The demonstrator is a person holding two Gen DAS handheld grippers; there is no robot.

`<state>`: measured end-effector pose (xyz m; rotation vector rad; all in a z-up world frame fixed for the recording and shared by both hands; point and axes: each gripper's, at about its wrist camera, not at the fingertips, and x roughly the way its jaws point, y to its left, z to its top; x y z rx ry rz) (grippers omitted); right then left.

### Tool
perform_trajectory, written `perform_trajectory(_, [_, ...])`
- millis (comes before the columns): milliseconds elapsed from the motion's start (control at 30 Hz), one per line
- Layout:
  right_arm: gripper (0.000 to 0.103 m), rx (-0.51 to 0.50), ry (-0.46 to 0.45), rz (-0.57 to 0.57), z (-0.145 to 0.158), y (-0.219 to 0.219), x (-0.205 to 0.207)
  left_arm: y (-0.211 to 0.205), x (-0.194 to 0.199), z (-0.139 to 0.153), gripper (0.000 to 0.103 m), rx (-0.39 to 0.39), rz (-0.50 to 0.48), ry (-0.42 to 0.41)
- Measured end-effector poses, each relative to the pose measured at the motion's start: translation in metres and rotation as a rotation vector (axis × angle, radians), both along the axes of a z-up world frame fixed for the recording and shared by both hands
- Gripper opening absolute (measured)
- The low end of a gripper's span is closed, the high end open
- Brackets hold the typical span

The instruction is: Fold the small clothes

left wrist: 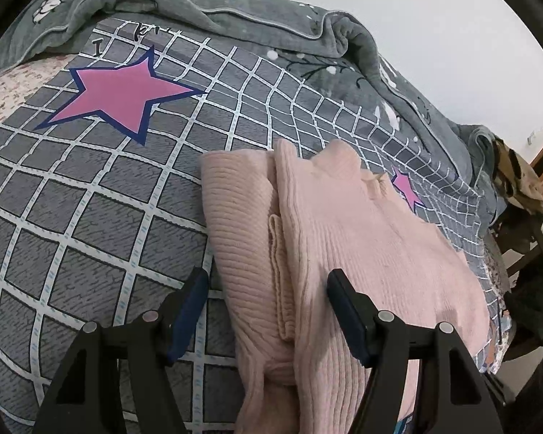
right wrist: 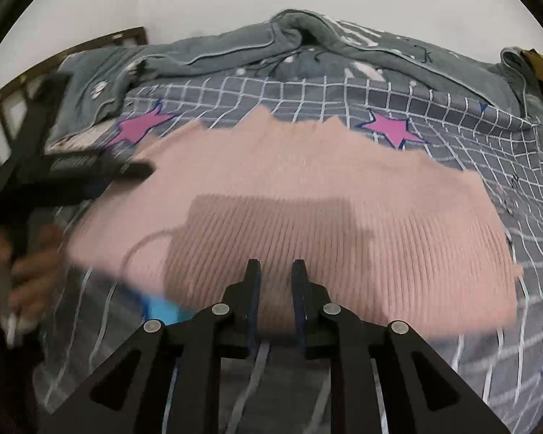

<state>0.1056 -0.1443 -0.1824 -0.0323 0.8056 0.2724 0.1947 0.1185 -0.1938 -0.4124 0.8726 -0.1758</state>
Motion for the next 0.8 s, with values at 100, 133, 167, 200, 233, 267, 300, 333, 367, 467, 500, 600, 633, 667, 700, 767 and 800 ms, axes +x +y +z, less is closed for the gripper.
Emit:
perform_trajectory(100, [0.019, 0.019, -0.036, -0.017, 0.008, -0.003, -0.004, 0.000, 0.000, 0.000, 0.066, 0.002, -0.008, 0.002])
perform_trajectory(133, [0.020, 0.025, -0.045, -0.025, 0.009, -0.002, 0.001, -0.001, 0.001, 0.000, 0.066, 0.004, -0.008, 0.003])
perform_trajectory(167, [0.021, 0.027, -0.045, -0.030, 0.009, -0.001, 0.007, -0.001, 0.001, 0.000, 0.066, 0.005, -0.008, 0.005])
perform_trajectory(200, [0.021, 0.031, -0.044, -0.038, 0.008, 0.000, 0.014, -0.003, 0.001, 0.000, 0.066, 0.007, -0.008, 0.007])
perform_trajectory(233, [0.021, 0.041, -0.043, -0.048, 0.006, 0.002, 0.024, -0.003, 0.001, 0.000, 0.066, 0.009, -0.008, 0.007])
perform_trajectory(267, [0.021, 0.048, -0.040, -0.056, 0.003, 0.003, 0.031, -0.004, 0.001, 0.000, 0.066, 0.012, -0.005, 0.008])
perform_trajectory(300, [0.021, 0.053, -0.030, -0.062, -0.001, 0.003, 0.039, -0.005, 0.001, -0.001, 0.066, 0.017, 0.000, 0.011])
perform_trajectory(333, [0.021, 0.059, -0.021, -0.067, -0.005, 0.006, 0.047, -0.006, 0.001, -0.001, 0.066, 0.021, 0.006, 0.013])
perform_trajectory(367, [0.021, 0.063, -0.033, -0.075, -0.008, 0.007, 0.054, -0.007, 0.002, 0.000, 0.065, 0.027, 0.011, 0.017])
perform_trajectory(467, [0.021, 0.054, -0.045, -0.084, -0.013, 0.009, 0.070, -0.012, 0.004, 0.001, 0.062, 0.047, 0.024, 0.031])
perform_trajectory(500, [0.021, 0.058, -0.039, -0.091, -0.013, 0.009, 0.073, -0.015, 0.004, 0.002, 0.058, 0.056, 0.024, 0.035])
perform_trajectory(600, [0.022, 0.058, -0.023, -0.092, -0.011, 0.008, 0.073, -0.018, 0.003, 0.003, 0.051, 0.073, 0.042, 0.041])
perform_trajectory(633, [0.022, 0.048, -0.025, -0.082, -0.010, 0.008, 0.068, -0.019, 0.002, 0.004, 0.046, 0.074, 0.048, 0.044])
perform_trajectory(667, [0.022, 0.042, -0.028, -0.071, -0.010, 0.008, 0.063, -0.019, 0.001, 0.005, 0.040, 0.075, 0.055, 0.045])
perform_trajectory(700, [0.022, 0.038, -0.031, -0.059, -0.009, 0.008, 0.058, -0.019, 0.000, 0.006, 0.033, 0.080, 0.063, 0.043])
perform_trajectory(767, [0.022, 0.032, -0.023, -0.019, -0.006, 0.005, 0.045, -0.019, -0.003, 0.009, 0.028, 0.087, 0.074, 0.036])
perform_trajectory(800, [0.023, 0.033, -0.015, 0.000, -0.005, 0.002, 0.038, -0.019, -0.004, 0.011, 0.026, 0.088, 0.081, 0.031])
